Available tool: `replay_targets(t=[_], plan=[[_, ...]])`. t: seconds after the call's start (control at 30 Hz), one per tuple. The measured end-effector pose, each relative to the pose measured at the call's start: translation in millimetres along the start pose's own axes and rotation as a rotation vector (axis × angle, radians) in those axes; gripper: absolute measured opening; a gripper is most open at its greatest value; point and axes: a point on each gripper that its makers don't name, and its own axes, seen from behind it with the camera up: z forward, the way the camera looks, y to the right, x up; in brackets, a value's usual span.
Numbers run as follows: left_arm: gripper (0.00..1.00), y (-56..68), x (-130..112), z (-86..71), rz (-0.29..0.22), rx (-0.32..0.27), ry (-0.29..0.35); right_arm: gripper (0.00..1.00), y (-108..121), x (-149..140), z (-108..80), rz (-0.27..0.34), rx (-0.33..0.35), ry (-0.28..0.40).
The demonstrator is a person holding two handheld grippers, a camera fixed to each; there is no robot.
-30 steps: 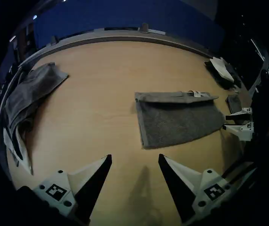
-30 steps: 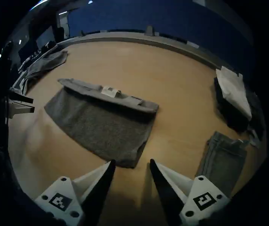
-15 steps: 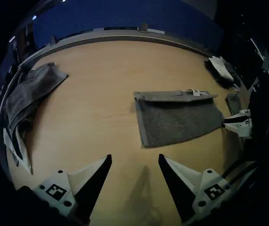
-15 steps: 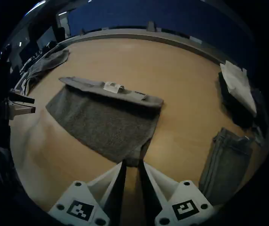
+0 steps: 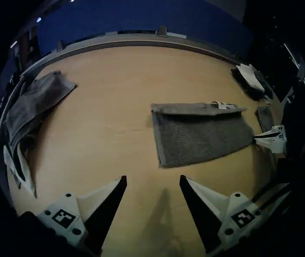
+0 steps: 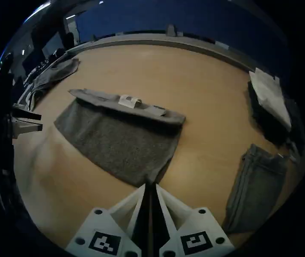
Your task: Fold towel
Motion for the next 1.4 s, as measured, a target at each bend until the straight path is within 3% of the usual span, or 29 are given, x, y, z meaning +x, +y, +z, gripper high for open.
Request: replay_targets(t=[0.4, 0.77, 1.1, 1.4], plan=[[0.92, -0.2, 5.1, -4.2, 0.0, 0.003, 0.006, 0.02, -4.4, 32.2, -22.8, -0.025, 0.011, 0.062], [0.92, 1.7, 10.9, -8.9, -0.002, 0.001, 0.021, 0.02, -14.3, 64.9, -42.3, -0.102, 0.014, 0.109], [0.91, 1.7, 12.1, -14.9, -0.005, 0.001, 0.03, 0.02, -20.0, 75.4, -43.8, -0.155, 0.02, 0.111], [0.91, -2.0, 14.5, -22.8, -0.023, 0.003, 0.049, 0.02, -36.7, 104.5, -42.5, -0.231, 0.043, 0.125]])
